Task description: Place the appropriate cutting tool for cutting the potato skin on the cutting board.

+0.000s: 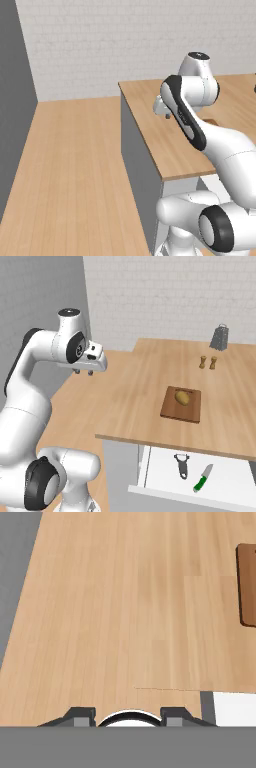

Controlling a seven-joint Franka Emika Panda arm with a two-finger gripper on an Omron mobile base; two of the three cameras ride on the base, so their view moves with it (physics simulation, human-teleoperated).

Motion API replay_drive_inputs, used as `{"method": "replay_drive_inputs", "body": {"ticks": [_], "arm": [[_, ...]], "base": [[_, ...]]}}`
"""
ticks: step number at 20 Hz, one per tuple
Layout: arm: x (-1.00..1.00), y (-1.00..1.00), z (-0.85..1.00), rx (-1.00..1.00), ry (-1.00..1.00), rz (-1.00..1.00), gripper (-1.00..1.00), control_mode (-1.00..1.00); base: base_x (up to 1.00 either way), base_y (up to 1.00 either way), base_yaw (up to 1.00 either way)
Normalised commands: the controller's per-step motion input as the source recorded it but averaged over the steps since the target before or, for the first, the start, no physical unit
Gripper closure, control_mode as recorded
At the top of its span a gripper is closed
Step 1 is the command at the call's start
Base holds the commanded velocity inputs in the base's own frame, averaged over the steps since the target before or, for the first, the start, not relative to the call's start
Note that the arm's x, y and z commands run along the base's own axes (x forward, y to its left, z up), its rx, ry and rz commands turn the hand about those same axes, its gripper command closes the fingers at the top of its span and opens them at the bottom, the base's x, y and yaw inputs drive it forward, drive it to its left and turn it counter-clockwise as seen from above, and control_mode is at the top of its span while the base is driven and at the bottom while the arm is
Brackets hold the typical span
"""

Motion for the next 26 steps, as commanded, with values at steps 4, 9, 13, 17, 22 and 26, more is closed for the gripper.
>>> {"method": "replay_drive_inputs", "body": {"ticks": [4,9,13,17,22,26], "arm": [[-0.04,-0.17,-0.12,0.00,0.00,0.00,-1.00,-1.00],[-0.32,-0.81,-0.39,-0.01,0.00,0.00,-1.00,-1.00],[-0.34,-1.00,-0.39,0.08,0.00,0.00,-1.00,-1.00],[-0.07,-1.00,-0.28,0.04,0.07,0.00,-1.00,-1.00],[-0.01,-0.99,-0.26,0.02,0.03,0.08,-1.00,-1.00],[0.00,-0.87,-0.20,0.00,0.04,0.08,-1.00,-1.00]], "base": [[0.00,0.00,0.00],[0.00,0.00,0.00],[0.00,0.00,0.00],[0.00,0.00,0.00],[0.00,0.00,0.00],[0.00,0.00,0.00]]}}
